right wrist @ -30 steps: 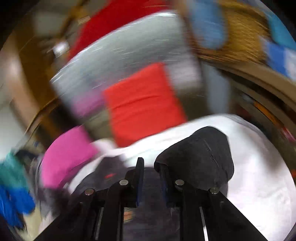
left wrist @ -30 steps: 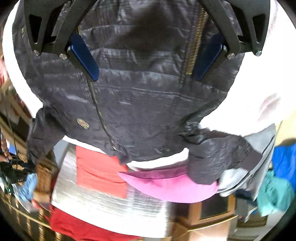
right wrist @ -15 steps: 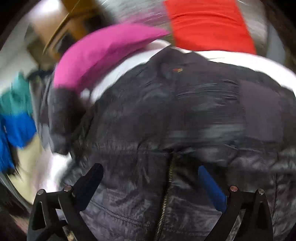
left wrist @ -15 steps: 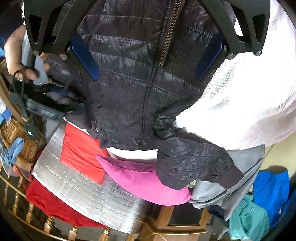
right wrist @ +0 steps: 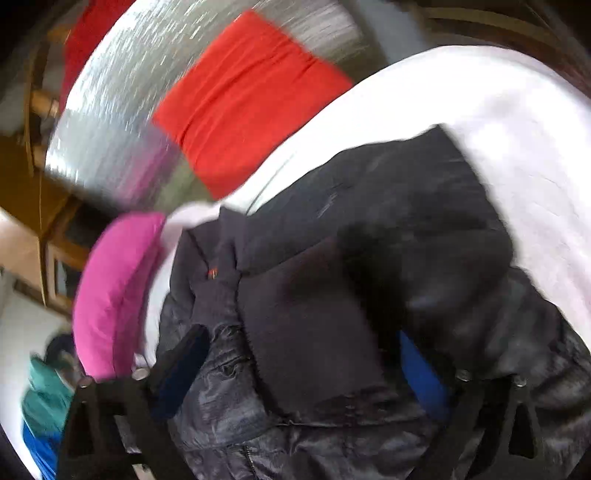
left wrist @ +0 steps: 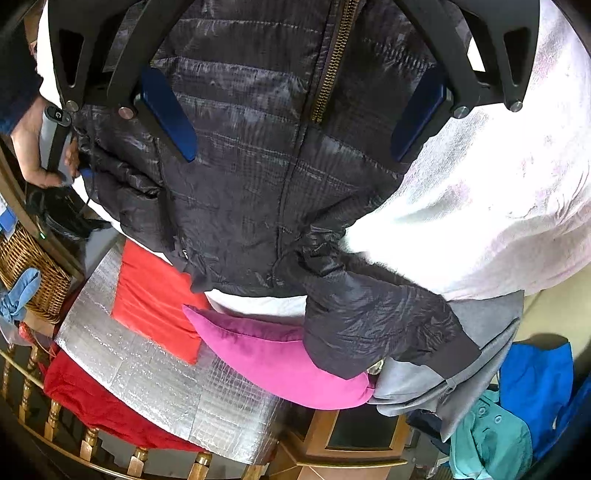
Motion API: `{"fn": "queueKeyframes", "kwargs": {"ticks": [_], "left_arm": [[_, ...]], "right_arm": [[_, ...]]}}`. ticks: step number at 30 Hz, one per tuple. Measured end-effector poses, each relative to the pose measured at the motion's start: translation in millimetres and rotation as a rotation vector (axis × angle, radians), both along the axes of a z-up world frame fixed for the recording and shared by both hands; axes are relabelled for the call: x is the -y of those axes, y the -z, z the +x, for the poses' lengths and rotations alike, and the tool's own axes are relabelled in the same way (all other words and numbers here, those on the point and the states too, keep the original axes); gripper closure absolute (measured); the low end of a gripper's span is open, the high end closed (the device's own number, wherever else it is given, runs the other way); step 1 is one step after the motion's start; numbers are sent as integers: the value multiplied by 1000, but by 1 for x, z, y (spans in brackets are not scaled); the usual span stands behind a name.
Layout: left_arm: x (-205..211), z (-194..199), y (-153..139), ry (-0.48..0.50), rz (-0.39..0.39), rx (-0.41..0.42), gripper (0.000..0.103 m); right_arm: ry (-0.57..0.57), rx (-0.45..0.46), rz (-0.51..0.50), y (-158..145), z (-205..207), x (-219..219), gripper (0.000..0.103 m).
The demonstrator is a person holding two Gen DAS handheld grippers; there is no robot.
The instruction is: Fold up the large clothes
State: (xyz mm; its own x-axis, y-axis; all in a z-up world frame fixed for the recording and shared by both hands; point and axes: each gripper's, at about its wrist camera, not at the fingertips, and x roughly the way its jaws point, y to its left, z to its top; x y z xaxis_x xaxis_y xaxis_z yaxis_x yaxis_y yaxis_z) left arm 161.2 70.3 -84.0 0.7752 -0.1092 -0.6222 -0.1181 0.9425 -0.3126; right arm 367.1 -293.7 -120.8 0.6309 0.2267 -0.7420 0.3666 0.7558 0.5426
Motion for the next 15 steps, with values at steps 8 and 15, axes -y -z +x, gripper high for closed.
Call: {"fn": "queueKeyframes", "kwargs": {"ticks": [8,15], "left_arm": [[-3,2,3,-23,8,-1,0],[-7,4,5,-42,7,-14,0]], "right_arm": [[-376,247,-88,-81,18,-135,92],[-528,270,-124,-72,-7,-181,0]]}}
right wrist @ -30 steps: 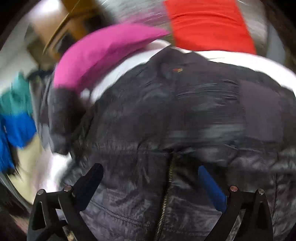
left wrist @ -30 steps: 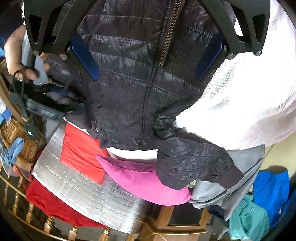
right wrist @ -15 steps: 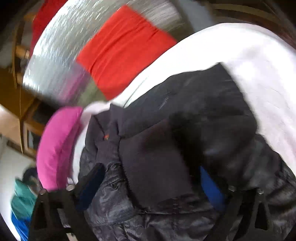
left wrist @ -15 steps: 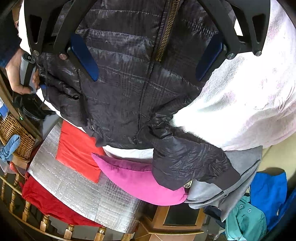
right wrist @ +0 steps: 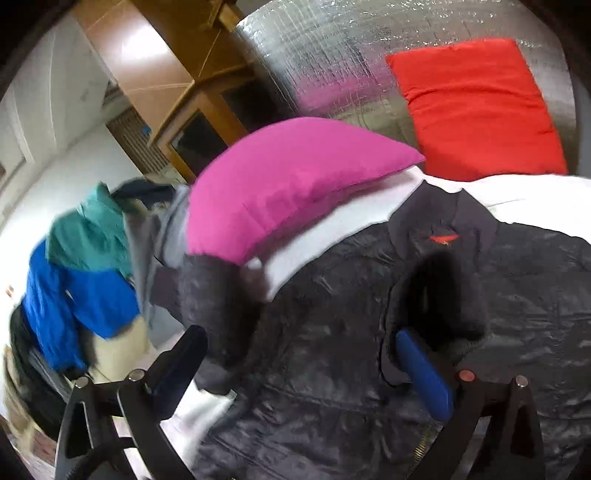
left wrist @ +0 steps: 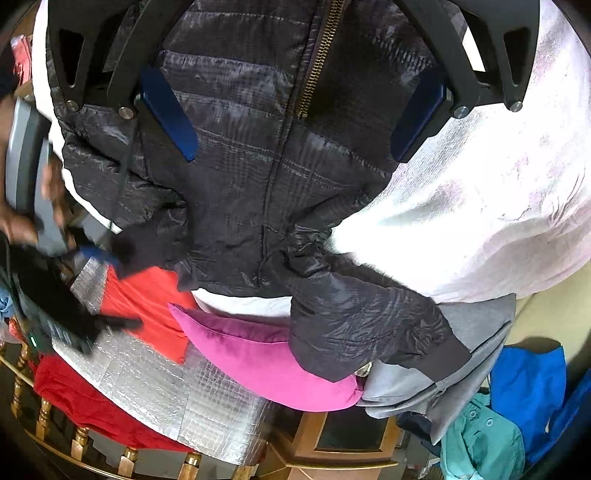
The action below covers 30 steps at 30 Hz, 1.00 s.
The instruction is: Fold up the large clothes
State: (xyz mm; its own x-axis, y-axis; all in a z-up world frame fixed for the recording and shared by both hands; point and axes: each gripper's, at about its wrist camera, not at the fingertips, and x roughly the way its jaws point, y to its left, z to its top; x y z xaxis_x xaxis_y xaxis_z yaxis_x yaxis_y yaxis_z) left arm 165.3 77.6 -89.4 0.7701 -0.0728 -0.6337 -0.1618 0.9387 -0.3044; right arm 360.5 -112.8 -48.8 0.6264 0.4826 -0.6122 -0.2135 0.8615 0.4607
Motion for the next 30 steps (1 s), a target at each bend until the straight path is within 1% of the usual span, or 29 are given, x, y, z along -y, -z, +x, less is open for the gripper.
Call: {"fn": "queueKeyframes", "kwargs": {"ticks": [4,5,6,7,9,11,12,14,15,16,17,18,20,21,22,23,24,26,28,30], "left_arm": [[-1,1,2,-6,-12,-5,0],[0,1,2,-4,-12,-4,0],[2,1,2,-2,-8,-4,0],[4,2,2,1,-1,-5,0],[7,2,2,7,8,-3,0],[9,1,1,11,17,0,0],[10,1,1,11,23,2,0],[10,2,1,10,26,3,0],[10,2,1,10,27,2,0],[10,3,2,10,29,2,0],[10,3,2,8,33,1,0],[10,3,2,6,37,1,0],[10,5,4,-1,49,-1,0],[11,6,5,-3,54,-4,0],[11,7,6,-3,59,-8,0],[13,8,7,0,65,-12,0],[13,8,7,4,67,-13,0],[18,6,5,19,91,3,0],[23,11,-1,53,95,-5,0],[29,22,-12,75,73,-3,0]], "right_arm": [[164,-53,14,25,-18,69,0],[216,-75,46,34,-20,91,0],[249,-83,66,37,-24,104,0],[306,-91,103,41,-27,125,0],[377,-103,190,47,-28,151,0],[411,-135,271,57,-23,161,0],[411,-146,281,60,-19,158,0],[370,-184,282,70,-3,141,0],[335,-189,271,71,3,132,7],[286,-177,245,68,11,115,17],[232,-148,212,59,19,94,41],[180,-128,213,51,21,79,51],[43,-57,228,29,25,45,51],[-22,-12,230,16,22,30,35],[-47,30,222,6,15,23,22],[-36,63,206,1,6,23,0],[-23,74,195,0,-1,26,0],[16,61,185,6,-17,47,0],[98,34,170,20,-34,83,0],[177,4,196,35,-49,124,0]]}}
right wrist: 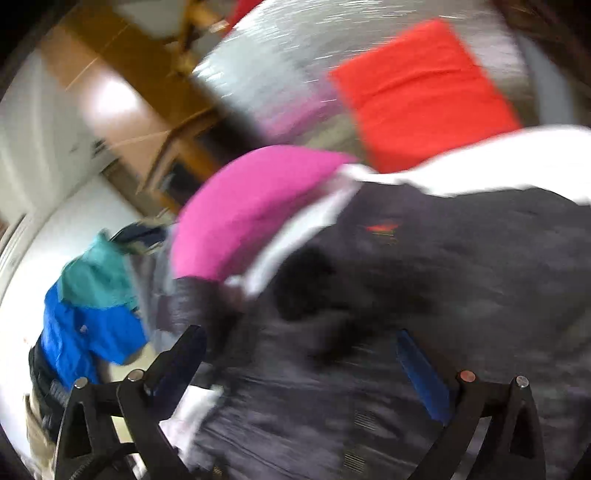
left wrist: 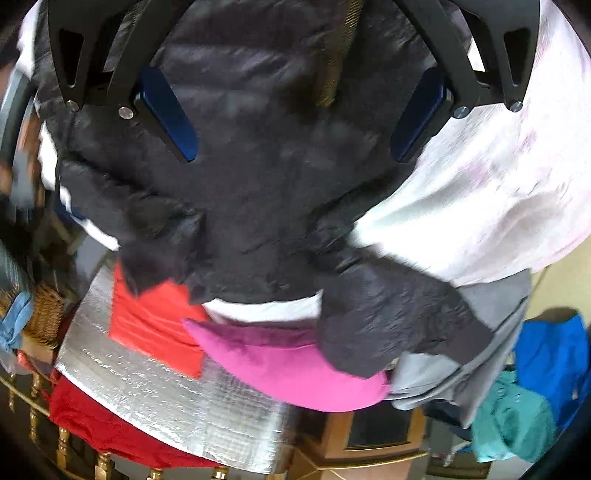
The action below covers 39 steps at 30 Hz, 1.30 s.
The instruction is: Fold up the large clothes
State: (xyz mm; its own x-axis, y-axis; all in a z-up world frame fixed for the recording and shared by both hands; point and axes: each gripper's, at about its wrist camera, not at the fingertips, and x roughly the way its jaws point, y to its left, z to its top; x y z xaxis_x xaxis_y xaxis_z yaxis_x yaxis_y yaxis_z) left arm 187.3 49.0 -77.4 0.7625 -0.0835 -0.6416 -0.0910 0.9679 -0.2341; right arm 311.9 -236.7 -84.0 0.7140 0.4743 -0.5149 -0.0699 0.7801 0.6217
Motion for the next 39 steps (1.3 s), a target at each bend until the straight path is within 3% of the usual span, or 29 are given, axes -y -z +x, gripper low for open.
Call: {"fn": "queueKeyframes", "kwargs": {"ticks": [3,6,10,15,17,18,19,20,21,24,26,28,32,36,39], "left_arm": [[30,42,-23,74,21,-52,0],[88,79,-36,202,196,-48,0],[172,108,-24,360,510,-37,0],[218,133,-2,415,726,-46,0],[223,145,10,433,769,-85,2],[225,151,17,449,781,-120,10],[224,158,22,464,781,-153,30],[224,160,25,470,776,-173,46],[220,167,30,461,757,-214,76],[201,177,24,407,616,-222,78],[177,177,10,362,455,-197,79],[154,176,1,308,341,-171,79],[99,177,-2,169,69,-173,78],[83,179,7,133,-38,-202,74],[74,179,15,109,-87,-230,72]], "right_arm": [[98,-27,91,17,-22,51,0],[148,-16,152,25,-47,87,0],[181,30,244,34,-79,101,0],[241,99,388,55,-115,91,0],[264,98,412,68,-122,85,0],[260,87,406,71,-122,82,0],[249,92,394,68,-120,81,0],[239,107,373,64,-119,79,0],[236,129,339,59,-120,77,0],[231,140,279,58,-121,75,0],[233,119,294,65,-118,78,0],[238,113,305,68,-118,80,0],[228,112,280,69,-118,76,0],[217,102,279,71,-116,75,0],[212,71,370,78,-114,83,0]]}}
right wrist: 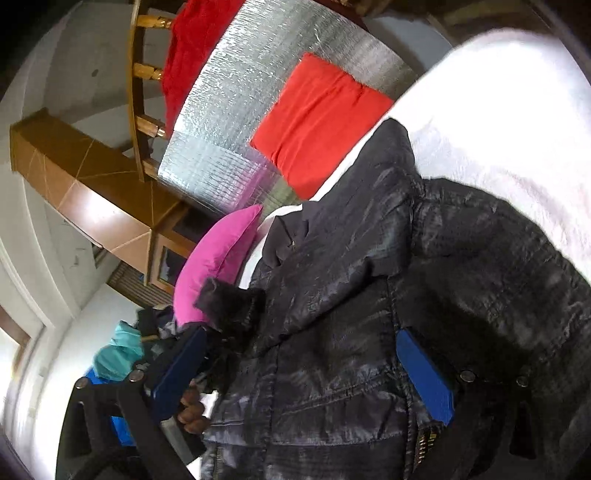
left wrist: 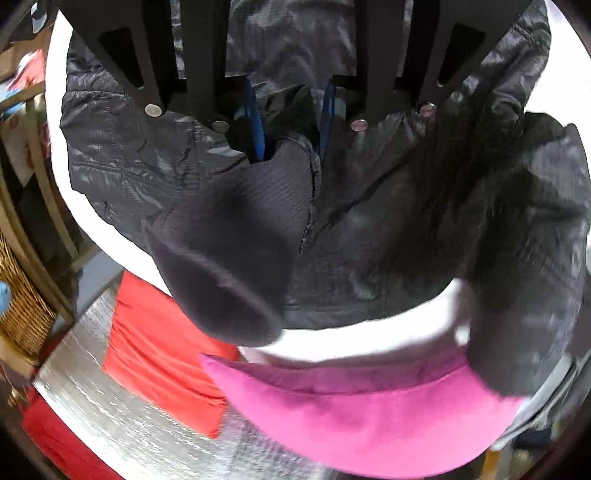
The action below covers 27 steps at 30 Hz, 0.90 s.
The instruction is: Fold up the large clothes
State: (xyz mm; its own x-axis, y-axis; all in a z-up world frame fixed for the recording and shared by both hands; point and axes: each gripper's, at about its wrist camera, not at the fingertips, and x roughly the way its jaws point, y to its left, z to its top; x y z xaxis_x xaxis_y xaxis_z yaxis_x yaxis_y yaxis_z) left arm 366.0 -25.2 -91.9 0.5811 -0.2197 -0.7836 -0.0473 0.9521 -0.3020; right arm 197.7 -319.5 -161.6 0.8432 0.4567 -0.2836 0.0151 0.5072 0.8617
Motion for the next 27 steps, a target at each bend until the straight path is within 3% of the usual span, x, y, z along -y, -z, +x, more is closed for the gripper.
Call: {"fn": "queueKeyframes", "kwargs": {"ticks": [2,6,9,12,13,14,15,17,19,20,22,25,27], "left_arm": [[-8,-1,1,-13,-21,4,71],[-34,0,4,-66,-139,-9,71],[-43,0,9,-80,-140,-17,71],[-50,1,15,-84,-165,-33,71],[-50,2,15,-78,-160,-32,72],[-50,3,15,-69,-151,-29,77],[-48,5,14,-62,-126,-31,94],[-51,6,7,-52,-151,-21,94],[-52,-5,-11,-17,-158,51,94],[-49,-10,-15,-1,-152,77,94],[-41,-9,-2,15,-122,41,94],[-41,-4,40,7,-103,-121,92],[-49,-12,43,-7,-108,-107,91]], "right_arm": [[14,-28,114,4,5,9,0],[18,-100,225,4,33,20,0],[62,-209,300,18,58,27,0],[104,-224,338,18,74,34,2],[107,-221,319,15,79,35,9],[102,-238,271,10,84,36,51],[94,-271,207,3,89,37,92],[100,-241,70,-25,84,39,93],[106,-164,-58,-58,74,41,94],[112,-153,-88,-63,71,43,94],[117,-203,-124,-51,75,45,94],[87,-346,-42,3,79,56,89],[70,-330,87,25,73,65,88]]}}
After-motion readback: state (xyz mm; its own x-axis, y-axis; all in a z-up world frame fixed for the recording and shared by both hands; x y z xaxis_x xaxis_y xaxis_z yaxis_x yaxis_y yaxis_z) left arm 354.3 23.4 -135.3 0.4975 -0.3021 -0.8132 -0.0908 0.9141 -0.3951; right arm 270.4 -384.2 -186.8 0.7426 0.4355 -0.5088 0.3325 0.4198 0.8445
